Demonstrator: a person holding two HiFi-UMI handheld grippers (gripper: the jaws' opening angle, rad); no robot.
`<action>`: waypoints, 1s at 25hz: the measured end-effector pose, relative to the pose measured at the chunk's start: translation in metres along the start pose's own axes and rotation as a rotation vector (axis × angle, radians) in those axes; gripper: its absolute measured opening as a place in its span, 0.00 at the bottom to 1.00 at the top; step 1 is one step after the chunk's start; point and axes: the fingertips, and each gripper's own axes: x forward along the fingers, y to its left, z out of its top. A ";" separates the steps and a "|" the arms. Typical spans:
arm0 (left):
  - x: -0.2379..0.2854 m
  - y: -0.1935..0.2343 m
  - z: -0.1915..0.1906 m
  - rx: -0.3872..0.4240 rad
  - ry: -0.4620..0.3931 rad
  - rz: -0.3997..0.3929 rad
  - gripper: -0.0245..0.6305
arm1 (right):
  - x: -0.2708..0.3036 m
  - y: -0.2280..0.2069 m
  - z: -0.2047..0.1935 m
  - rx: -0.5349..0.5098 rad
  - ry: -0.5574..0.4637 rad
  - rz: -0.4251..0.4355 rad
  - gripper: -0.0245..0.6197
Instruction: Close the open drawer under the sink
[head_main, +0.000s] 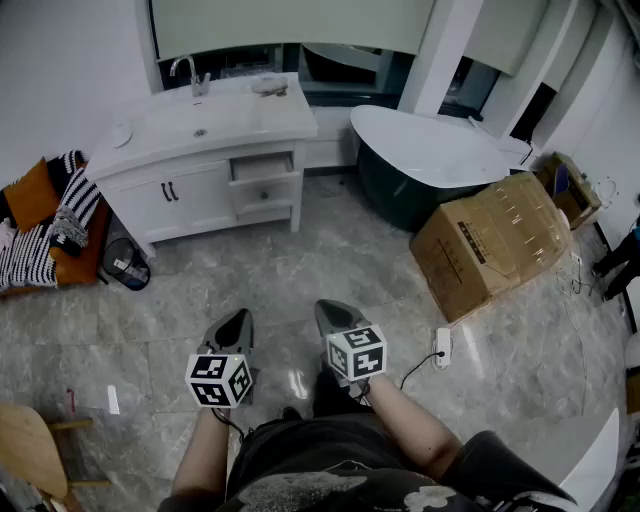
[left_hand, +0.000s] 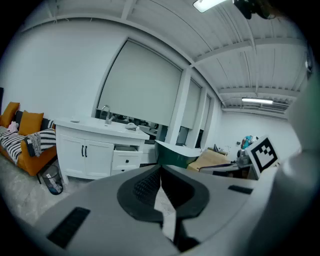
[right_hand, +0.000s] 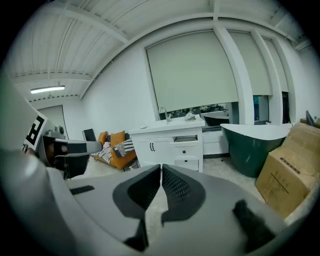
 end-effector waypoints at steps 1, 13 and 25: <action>0.000 -0.002 0.001 0.001 -0.002 -0.003 0.06 | 0.000 0.000 0.001 -0.003 -0.001 0.002 0.09; -0.006 -0.004 0.002 0.008 -0.015 -0.001 0.06 | 0.003 0.008 0.003 -0.034 -0.004 0.034 0.09; -0.036 0.020 -0.007 -0.034 -0.032 0.034 0.06 | 0.004 0.024 -0.003 0.091 -0.034 0.032 0.09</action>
